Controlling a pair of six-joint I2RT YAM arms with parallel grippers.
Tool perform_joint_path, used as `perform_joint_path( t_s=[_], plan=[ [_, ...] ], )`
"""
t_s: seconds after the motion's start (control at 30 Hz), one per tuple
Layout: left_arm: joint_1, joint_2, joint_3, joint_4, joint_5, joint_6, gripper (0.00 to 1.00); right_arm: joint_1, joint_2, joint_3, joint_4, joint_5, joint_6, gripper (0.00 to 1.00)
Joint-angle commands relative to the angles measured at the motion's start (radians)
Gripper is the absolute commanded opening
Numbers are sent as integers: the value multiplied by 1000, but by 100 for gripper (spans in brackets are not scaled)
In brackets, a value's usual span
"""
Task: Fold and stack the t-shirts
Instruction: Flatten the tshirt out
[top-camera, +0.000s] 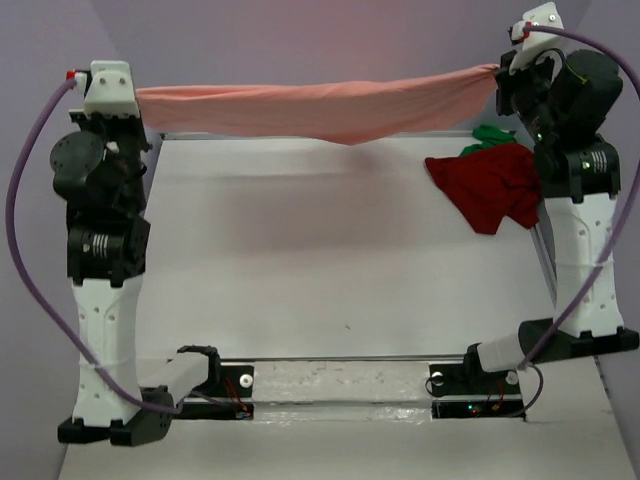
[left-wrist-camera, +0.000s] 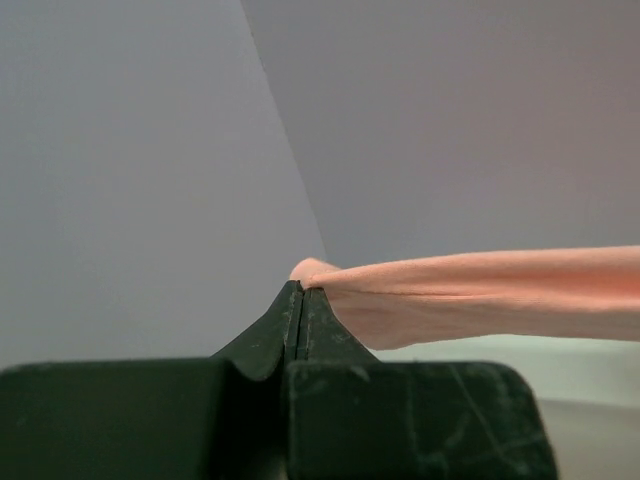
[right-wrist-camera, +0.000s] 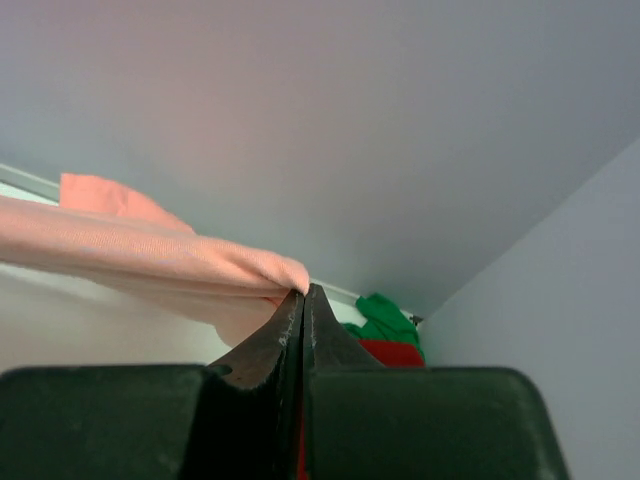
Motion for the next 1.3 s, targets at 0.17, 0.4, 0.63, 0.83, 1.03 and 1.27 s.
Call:
perform_joint_path(
  t_s=[0.17,0.4,0.63,0.83,1.03,1.27],
  plan=[
    [17,-250,-267,-32,76,30,0,-14,-284,-277,26,28,6,0],
    [23,-180,-178,-11,54,11,0,-14,-236,-224,26,48,-5,0],
    [22,-30,-170,52,56,-14,0,-14,-47,-196,93,29,-8,0],
    [22,163,-225,118,100,-57,0,-14,186,-167,167,24,-9,0],
    [20,446,-123,129,145,-104,0,-14,424,11,173,-10,-3,0],
    [2,644,225,51,139,-124,0,-14,601,270,106,-8,0,0]
  ],
)
